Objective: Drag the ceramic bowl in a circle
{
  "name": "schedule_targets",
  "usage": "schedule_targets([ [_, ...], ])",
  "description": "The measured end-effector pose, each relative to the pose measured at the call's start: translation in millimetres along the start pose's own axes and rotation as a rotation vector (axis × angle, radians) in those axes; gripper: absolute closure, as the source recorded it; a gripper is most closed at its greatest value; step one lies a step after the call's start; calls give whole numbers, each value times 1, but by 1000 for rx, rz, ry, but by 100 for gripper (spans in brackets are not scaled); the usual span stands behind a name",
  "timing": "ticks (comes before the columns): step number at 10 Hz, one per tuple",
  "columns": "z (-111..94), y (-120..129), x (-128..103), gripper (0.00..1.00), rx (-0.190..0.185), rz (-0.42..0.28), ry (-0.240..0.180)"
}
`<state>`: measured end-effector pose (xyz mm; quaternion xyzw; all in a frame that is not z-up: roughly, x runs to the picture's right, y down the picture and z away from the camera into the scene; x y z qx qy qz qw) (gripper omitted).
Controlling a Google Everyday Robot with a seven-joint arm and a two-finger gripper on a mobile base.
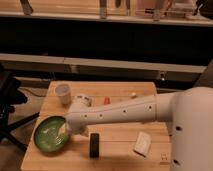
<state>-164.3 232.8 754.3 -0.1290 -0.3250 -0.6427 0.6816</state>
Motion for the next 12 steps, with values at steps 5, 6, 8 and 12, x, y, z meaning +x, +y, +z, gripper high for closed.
schedule_targets([
  [5, 9, -2, 4, 20, -12, -33, -33],
  [6, 11, -3, 5, 20, -17, -38, -39],
  [8, 14, -7, 8, 20, -28, -46, -48],
  [12, 23, -6, 8, 20, -45, -34, -59],
])
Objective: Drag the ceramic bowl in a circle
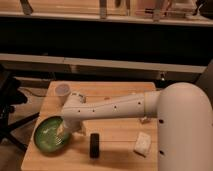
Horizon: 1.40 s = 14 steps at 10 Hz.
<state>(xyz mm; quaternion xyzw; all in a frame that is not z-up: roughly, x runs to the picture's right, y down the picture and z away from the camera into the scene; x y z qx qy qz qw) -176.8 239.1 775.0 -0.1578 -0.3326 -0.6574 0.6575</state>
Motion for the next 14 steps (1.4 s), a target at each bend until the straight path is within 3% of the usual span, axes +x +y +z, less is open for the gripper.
schedule_targets([
  [14, 9, 4, -7, 20, -34, 49, -19],
])
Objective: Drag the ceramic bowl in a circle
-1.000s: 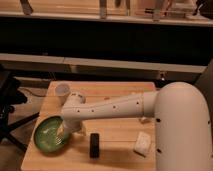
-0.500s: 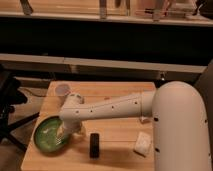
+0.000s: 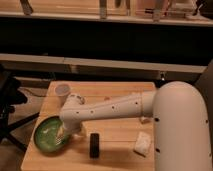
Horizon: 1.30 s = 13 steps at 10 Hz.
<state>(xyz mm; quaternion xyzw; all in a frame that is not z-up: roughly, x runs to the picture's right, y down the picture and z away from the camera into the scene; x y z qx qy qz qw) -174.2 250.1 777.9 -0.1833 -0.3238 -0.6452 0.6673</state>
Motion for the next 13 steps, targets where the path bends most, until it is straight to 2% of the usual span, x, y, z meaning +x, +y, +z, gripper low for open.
schedule_targets([
  [6, 0, 4, -4, 20, -7, 30, -5],
  [13, 2, 5, -7, 20, -26, 31, -11],
])
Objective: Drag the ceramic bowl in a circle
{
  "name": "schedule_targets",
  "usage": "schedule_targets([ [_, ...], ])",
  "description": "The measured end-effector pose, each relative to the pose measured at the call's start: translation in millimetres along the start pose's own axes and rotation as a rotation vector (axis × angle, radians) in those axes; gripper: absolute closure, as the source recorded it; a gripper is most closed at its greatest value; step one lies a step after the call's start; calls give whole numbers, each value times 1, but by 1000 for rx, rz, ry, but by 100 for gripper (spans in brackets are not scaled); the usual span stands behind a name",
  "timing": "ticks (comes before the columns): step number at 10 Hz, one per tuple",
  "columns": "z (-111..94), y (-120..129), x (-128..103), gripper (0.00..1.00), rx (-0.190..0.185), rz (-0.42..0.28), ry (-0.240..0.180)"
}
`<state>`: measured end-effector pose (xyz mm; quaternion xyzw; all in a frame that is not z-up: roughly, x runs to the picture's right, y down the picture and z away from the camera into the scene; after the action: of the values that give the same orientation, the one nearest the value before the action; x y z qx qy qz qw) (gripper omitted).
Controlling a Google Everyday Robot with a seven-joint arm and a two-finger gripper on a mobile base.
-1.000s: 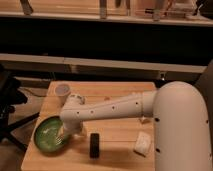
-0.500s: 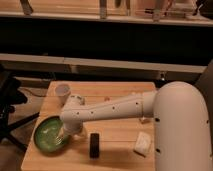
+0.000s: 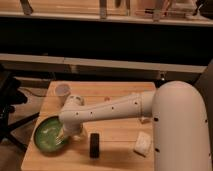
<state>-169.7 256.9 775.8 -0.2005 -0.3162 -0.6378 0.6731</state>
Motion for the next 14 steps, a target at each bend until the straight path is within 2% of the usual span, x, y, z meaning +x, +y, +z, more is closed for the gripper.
schedule_targets([
  [1, 0, -1, 0, 21, 0, -1, -1],
  [4, 0, -2, 0, 45, -2, -1, -3],
  [5, 0, -2, 0, 50, -4, 1, -4],
  [7, 1, -3, -1, 50, -4, 3, -6],
  [12, -4, -8, 13, 97, -4, -29, -2],
  [14, -5, -16, 28, 100, 5, -18, 4],
])
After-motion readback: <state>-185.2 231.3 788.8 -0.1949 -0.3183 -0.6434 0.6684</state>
